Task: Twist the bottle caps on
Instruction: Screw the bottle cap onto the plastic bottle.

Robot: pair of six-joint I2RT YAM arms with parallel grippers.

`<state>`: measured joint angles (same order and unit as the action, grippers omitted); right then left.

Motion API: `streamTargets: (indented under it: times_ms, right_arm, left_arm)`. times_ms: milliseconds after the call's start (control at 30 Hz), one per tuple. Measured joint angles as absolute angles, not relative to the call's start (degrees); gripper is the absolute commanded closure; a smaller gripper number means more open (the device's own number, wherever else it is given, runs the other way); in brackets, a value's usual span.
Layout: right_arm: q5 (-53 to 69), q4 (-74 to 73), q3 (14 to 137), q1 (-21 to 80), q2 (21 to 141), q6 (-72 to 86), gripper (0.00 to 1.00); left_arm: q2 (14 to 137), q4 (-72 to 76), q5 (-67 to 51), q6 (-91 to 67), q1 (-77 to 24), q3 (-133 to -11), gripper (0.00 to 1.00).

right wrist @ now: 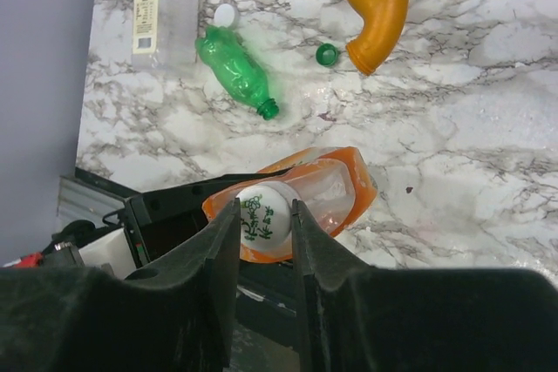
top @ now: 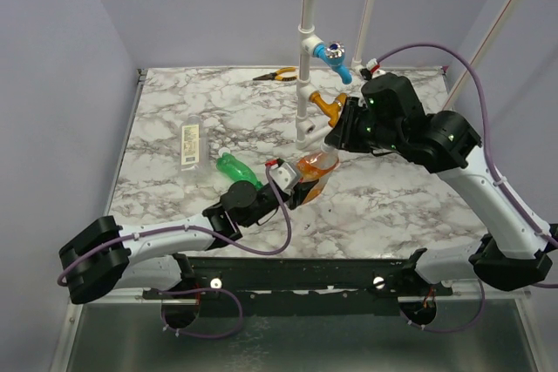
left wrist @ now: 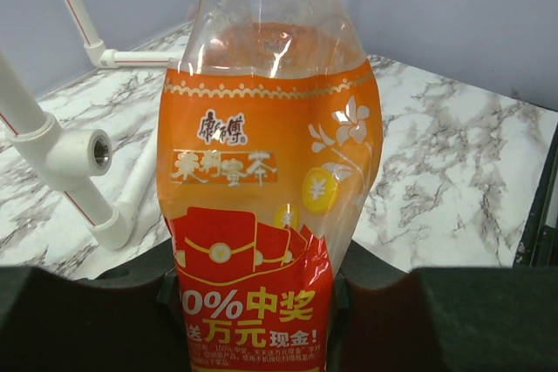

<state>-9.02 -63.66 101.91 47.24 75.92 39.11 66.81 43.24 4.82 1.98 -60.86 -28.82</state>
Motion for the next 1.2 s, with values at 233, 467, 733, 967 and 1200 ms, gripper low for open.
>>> streamTargets:
  times_ms: [233, 467, 733, 967, 1200]
  right_arm:
    - [-9.13, -64.9, 103.53, 47.75, 77.91, 42.85, 0.78]
    - [-8.91, -65.8, 104.27, 48.29, 78.39, 44.1, 0.77]
    - [-9.3, -66.65, 104.27, 48.73, 78.46, 46.0, 0.88]
    - [-9.54, -66.63, 102.96, 49.21, 77.25, 47.68, 0.88]
    - [-9.5, -66.19, 102.37, 49.52, 76.6, 48.71, 0.89]
  left_arm:
    - [67.75, 43.07, 6.83, 2.9, -61.01, -29.26, 1.0]
    - [66.87, 43.2, 6.83, 2.0, -61.6, -28.88, 1.0]
    - [64.16, 43.05, 6.81, 0.47, -61.69, -26.96, 1.0]
    - [62.02, 41.74, 6.66, 0.01, -62.04, -26.13, 1.0]
    - [60.55, 41.28, 6.55, -0.21, -62.28, -25.54, 1.0]
